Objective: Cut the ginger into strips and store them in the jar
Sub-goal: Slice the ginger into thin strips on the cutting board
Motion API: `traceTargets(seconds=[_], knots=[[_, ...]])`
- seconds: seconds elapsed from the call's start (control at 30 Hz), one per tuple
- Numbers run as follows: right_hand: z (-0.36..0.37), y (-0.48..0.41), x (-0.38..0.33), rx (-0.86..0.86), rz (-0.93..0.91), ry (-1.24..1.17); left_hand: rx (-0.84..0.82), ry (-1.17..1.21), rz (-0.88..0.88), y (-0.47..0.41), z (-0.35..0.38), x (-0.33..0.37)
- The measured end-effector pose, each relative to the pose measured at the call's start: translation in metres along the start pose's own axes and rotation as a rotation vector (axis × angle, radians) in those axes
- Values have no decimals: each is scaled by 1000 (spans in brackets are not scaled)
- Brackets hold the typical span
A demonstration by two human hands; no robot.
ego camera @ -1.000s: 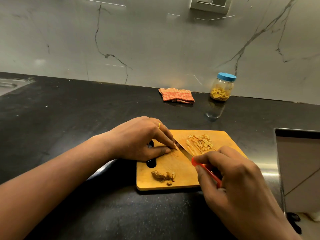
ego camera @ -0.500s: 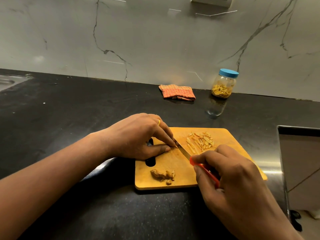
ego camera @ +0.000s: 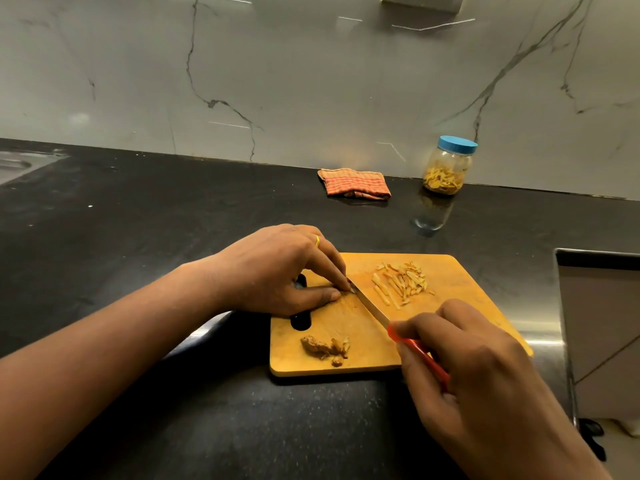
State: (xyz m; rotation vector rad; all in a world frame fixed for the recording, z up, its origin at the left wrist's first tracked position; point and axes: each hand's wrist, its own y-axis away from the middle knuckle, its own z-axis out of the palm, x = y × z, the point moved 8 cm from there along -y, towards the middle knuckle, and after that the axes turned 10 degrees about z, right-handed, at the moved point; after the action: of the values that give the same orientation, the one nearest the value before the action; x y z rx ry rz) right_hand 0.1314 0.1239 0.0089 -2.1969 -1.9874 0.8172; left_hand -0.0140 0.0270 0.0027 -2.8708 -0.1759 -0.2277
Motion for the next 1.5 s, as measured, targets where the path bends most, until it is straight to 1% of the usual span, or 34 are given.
traceTargets(seconds=[0.13, 0.27, 0.63, 0.77, 0.93, 1.23, 1.5], knots=[[-7, 2, 9, 46, 24, -9, 20, 43, -8, 1, -2, 0], [-13, -1, 17, 54, 76, -27, 15, 68, -13, 1, -3, 0], [-8, -7, -8, 41, 35, -74, 69, 120, -35, 6, -6, -6], [1, -7, -10, 6, 51, -61, 66, 141, -50, 7, -7, -8], [4, -7, -8, 7, 61, -65, 76, 162, -64, 7, -6, -10], [-5, -4, 14, 65, 119, -93, 79, 185, -95, 8, -5, -14], [-22, -3, 40, 72, 204, -68, 105, 163, -82, 8, -7, -15]])
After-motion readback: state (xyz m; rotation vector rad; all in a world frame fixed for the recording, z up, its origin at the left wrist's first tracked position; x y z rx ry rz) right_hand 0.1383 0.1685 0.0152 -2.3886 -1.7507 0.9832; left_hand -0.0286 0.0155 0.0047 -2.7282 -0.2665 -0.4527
